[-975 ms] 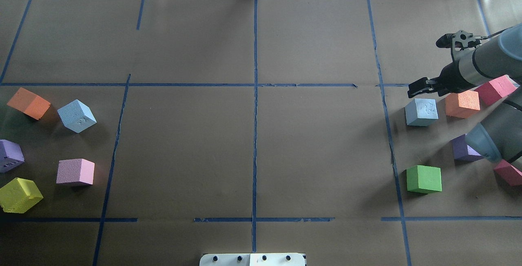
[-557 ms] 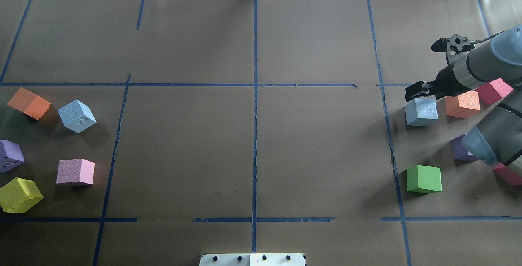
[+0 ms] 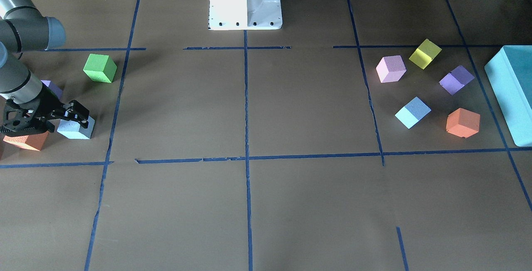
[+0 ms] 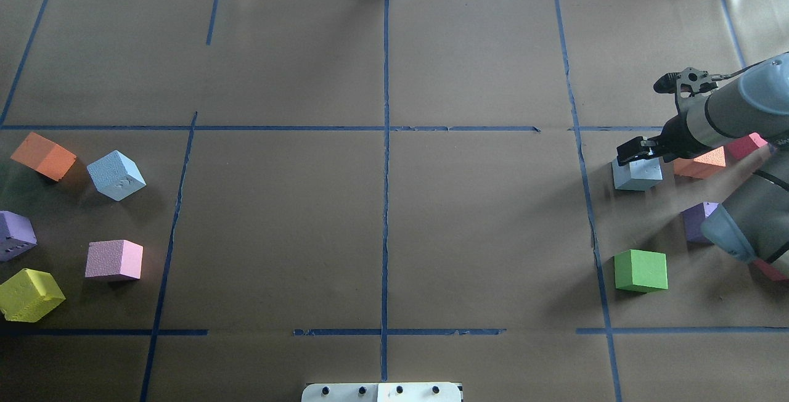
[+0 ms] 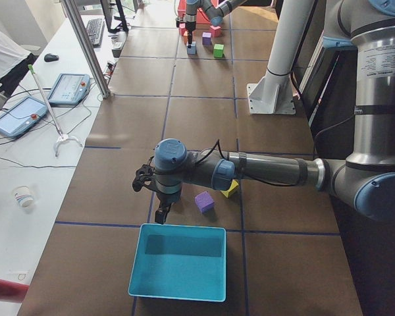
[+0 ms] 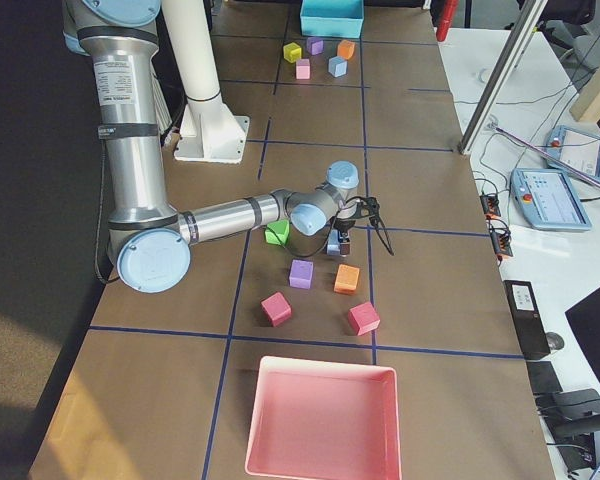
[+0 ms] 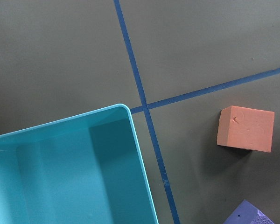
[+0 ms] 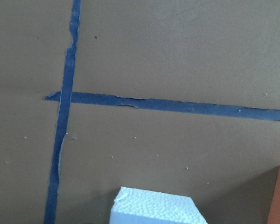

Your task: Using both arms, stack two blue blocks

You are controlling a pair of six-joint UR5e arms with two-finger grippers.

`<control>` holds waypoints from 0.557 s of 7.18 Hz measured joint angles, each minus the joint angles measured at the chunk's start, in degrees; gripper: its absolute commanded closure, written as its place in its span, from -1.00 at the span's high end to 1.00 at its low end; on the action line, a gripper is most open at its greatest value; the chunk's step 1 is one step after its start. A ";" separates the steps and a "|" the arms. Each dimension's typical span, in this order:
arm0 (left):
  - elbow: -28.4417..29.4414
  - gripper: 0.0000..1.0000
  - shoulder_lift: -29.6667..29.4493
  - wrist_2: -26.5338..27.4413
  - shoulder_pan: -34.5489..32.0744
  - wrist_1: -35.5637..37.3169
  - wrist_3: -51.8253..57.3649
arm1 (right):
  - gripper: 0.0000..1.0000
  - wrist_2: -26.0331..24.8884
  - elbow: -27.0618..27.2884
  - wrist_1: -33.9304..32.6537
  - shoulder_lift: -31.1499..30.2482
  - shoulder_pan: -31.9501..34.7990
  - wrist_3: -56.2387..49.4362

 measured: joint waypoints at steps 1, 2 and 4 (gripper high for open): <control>0.00 1.00 0.00 0.00 0.00 0.00 0.00 | -0.33 -1.01 -0.01 0.00 -0.01 -1.25 0.00; 0.00 1.00 0.00 0.00 0.00 0.00 0.00 | -0.75 -1.46 -0.01 0.00 0.05 -1.95 -0.04; 0.01 1.00 0.00 0.00 0.00 0.00 0.00 | -0.89 -1.51 0.25 0.03 0.23 -2.24 -0.25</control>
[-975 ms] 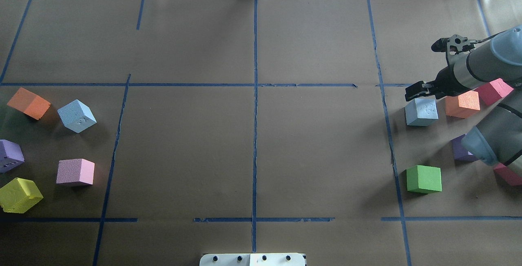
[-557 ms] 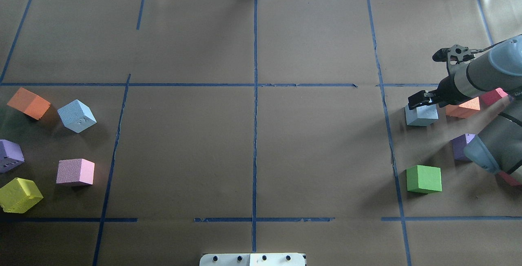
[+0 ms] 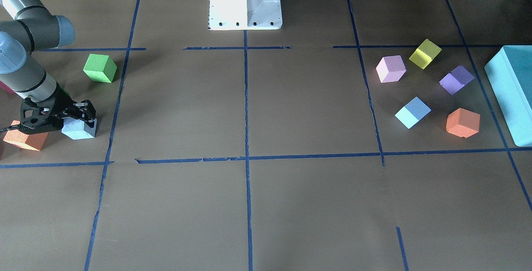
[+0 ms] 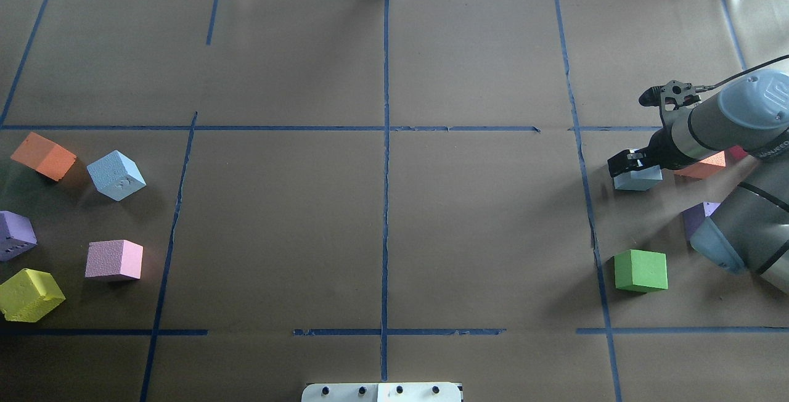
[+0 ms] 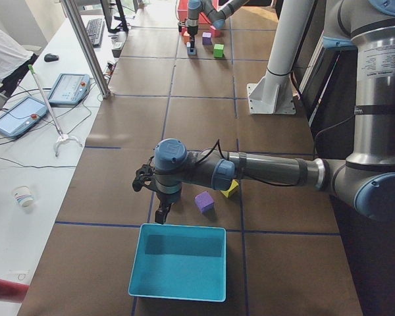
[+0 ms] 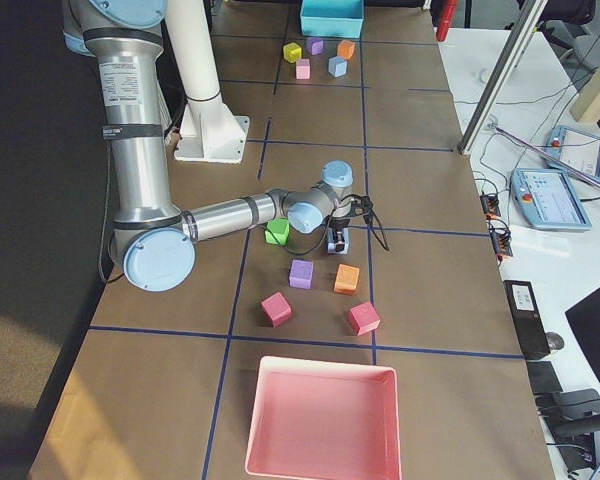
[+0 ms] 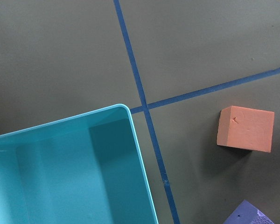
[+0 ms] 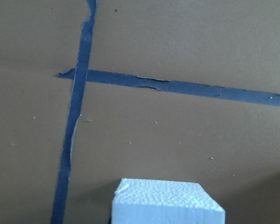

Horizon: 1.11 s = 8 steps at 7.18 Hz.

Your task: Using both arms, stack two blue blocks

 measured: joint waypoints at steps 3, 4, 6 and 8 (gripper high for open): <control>0.01 1.00 0.00 0.00 0.00 0.00 0.00 | -0.84 -0.57 0.58 -8.88 11.58 -2.83 2.34; 0.04 1.00 0.00 0.00 0.00 0.00 0.00 | -0.84 -1.93 -0.05 -15.58 19.73 -5.62 6.57; 0.07 1.00 0.00 0.00 0.00 0.00 0.00 | -0.82 -7.52 -5.54 -21.26 33.99 -12.12 17.65; 0.13 1.00 0.00 0.00 0.00 0.06 0.00 | -0.73 -12.90 -13.90 -22.07 43.86 -17.60 25.99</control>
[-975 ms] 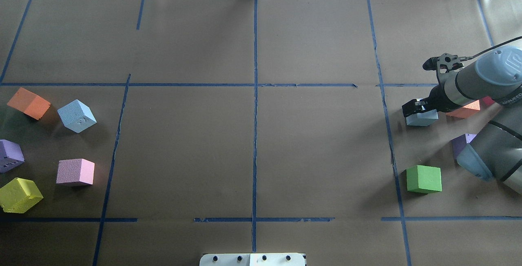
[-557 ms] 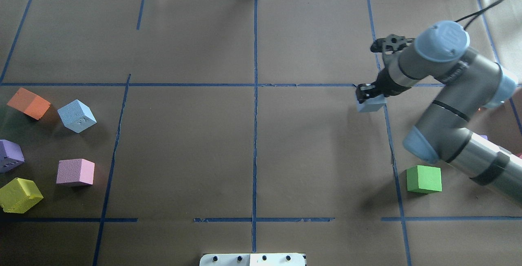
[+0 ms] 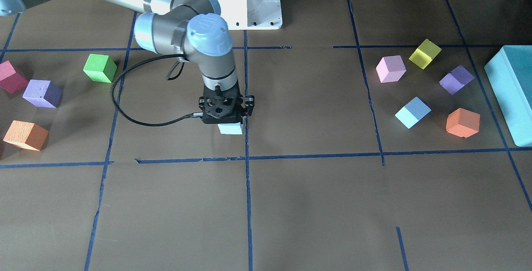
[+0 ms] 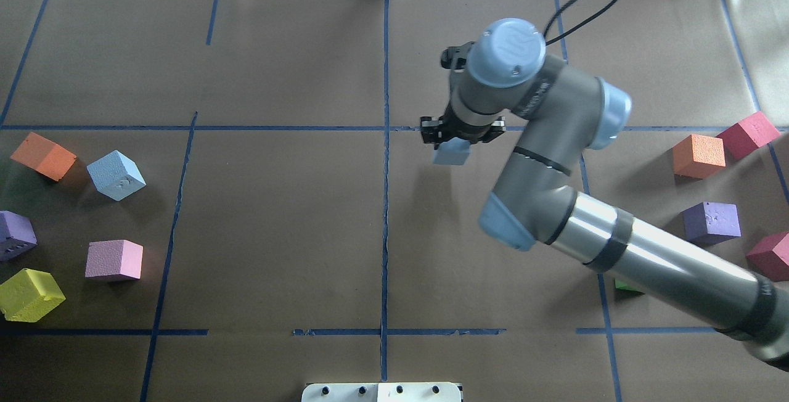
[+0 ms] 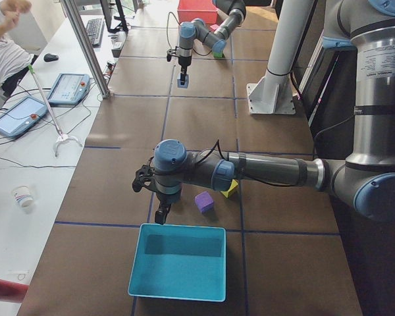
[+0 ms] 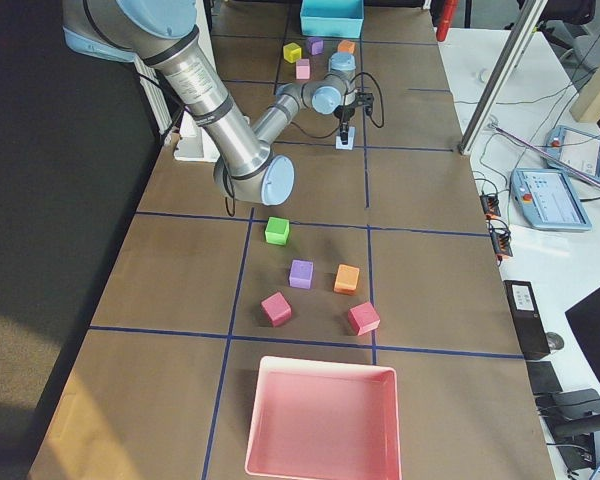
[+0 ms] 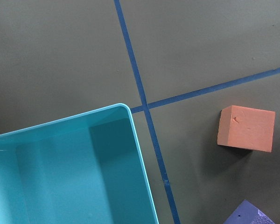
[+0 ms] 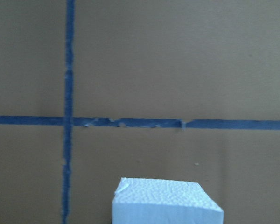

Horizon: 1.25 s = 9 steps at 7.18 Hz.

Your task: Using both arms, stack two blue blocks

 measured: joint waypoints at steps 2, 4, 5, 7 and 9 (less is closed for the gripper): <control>0.03 1.00 0.05 -0.06 0.00 0.03 0.00 | -0.67 -1.92 -3.49 -0.05 2.63 -2.55 2.18; 0.03 1.00 0.08 -0.08 0.00 0.03 0.00 | 0.55 -2.49 -3.97 -0.11 2.02 -3.41 1.37; 0.03 1.00 0.08 -0.07 0.00 0.03 0.00 | 0.99 -2.75 -3.96 -0.10 1.84 -3.85 0.68; -0.03 1.00 0.09 -0.03 0.00 0.01 0.00 | 0.99 -3.63 -3.36 -0.04 2.05 -4.45 0.23; -0.19 1.00 -0.63 0.00 0.12 -0.09 -0.02 | 0.99 -1.06 0.11 -0.87 1.61 -1.34 -1.01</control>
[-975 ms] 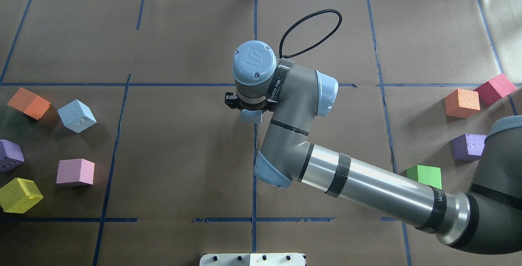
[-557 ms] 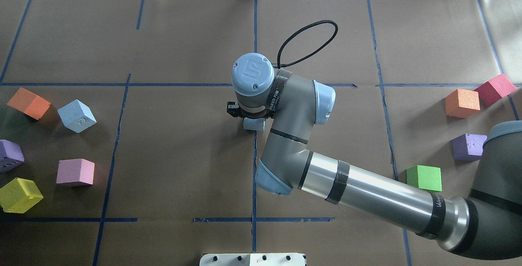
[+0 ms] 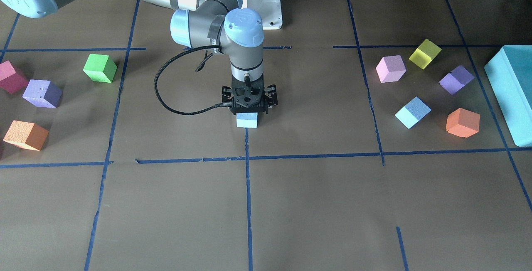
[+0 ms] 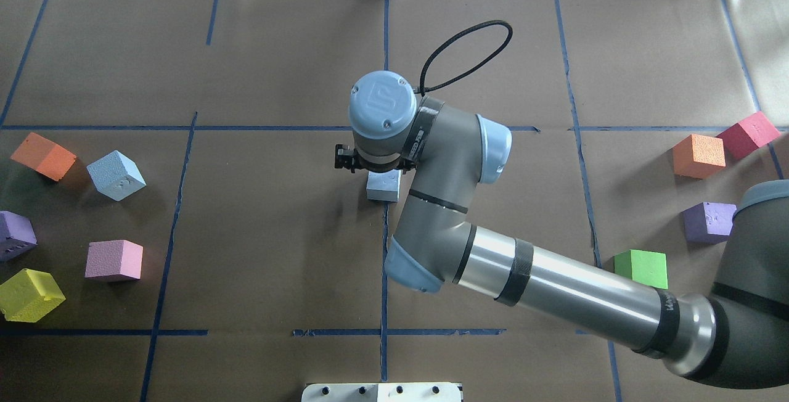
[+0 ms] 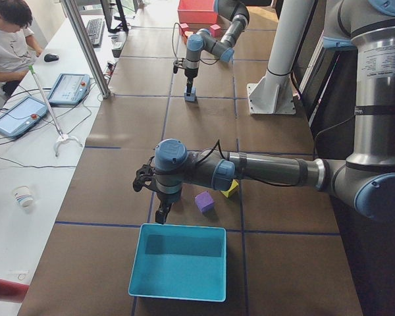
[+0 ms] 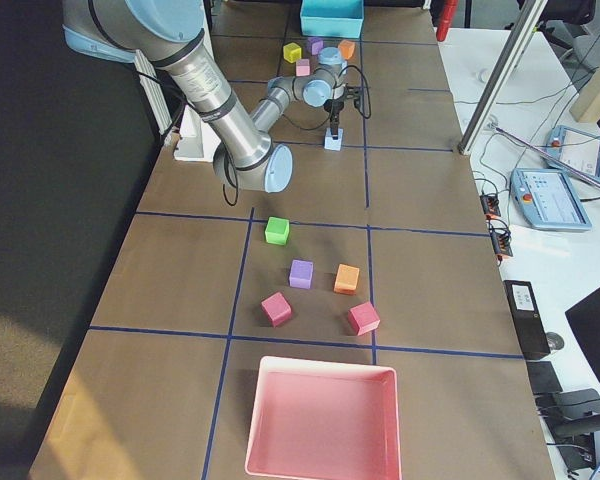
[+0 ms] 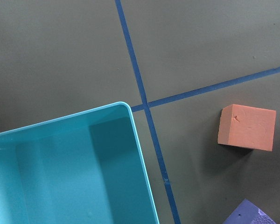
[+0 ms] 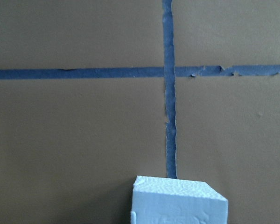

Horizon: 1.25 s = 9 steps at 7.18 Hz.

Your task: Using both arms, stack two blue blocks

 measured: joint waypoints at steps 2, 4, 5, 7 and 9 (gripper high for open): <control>-0.56 1.00 -2.07 -0.16 0.39 -0.25 -0.43 | 0.99 10.63 6.09 -4.17 -4.69 10.51 -10.53; -1.25 1.00 -2.80 -0.35 1.37 -2.49 -1.21 | 1.00 19.68 12.52 -6.46 -16.31 24.83 -31.40; -1.48 1.00 -2.88 -0.34 3.60 -6.41 -2.00 | 0.99 23.05 14.62 -6.75 -22.70 31.69 -42.69; -1.76 1.00 -2.96 -0.11 11.53 -13.34 -10.13 | 1.00 25.55 18.67 -6.82 -36.09 41.73 -64.21; -2.11 1.00 -3.79 2.36 20.59 -19.43 -20.38 | 0.99 25.91 19.75 -6.69 -47.05 51.20 -84.94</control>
